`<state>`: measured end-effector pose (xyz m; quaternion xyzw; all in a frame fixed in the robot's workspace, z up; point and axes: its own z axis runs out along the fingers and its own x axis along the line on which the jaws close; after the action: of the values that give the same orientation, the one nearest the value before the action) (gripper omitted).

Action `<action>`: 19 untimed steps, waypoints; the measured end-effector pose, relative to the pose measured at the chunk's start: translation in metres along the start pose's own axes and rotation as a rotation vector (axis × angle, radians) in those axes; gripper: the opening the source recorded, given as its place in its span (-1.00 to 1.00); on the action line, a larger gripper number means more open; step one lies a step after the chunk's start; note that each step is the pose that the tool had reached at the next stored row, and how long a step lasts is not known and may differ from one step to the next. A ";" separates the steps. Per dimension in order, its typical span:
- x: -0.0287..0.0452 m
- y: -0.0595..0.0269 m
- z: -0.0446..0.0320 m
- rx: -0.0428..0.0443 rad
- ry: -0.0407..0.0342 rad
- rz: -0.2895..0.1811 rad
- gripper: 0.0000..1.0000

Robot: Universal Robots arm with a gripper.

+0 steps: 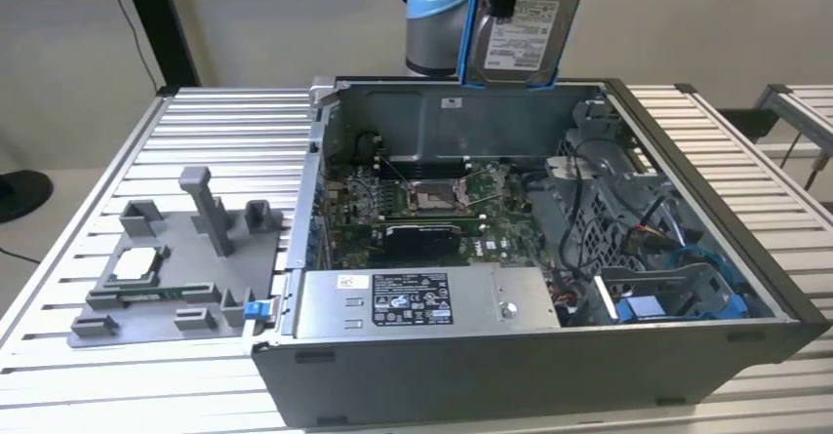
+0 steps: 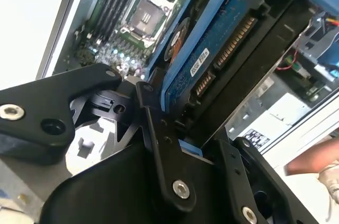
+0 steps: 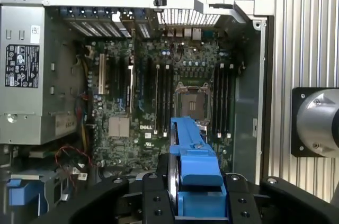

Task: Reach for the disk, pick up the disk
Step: 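Pick up the disk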

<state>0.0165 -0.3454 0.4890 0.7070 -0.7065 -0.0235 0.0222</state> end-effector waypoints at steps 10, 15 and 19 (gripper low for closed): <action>0.0030 -0.0427 -0.0027 -0.0007 -0.0001 0.000 -1.00; 0.0061 -0.0623 -0.0040 -0.0007 -0.0001 0.000 -1.00; 0.0092 -0.0768 -0.0049 -0.0007 -0.0002 0.000 -1.00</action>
<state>0.0934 -0.3546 0.4888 0.7070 -0.7065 -0.0238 0.0224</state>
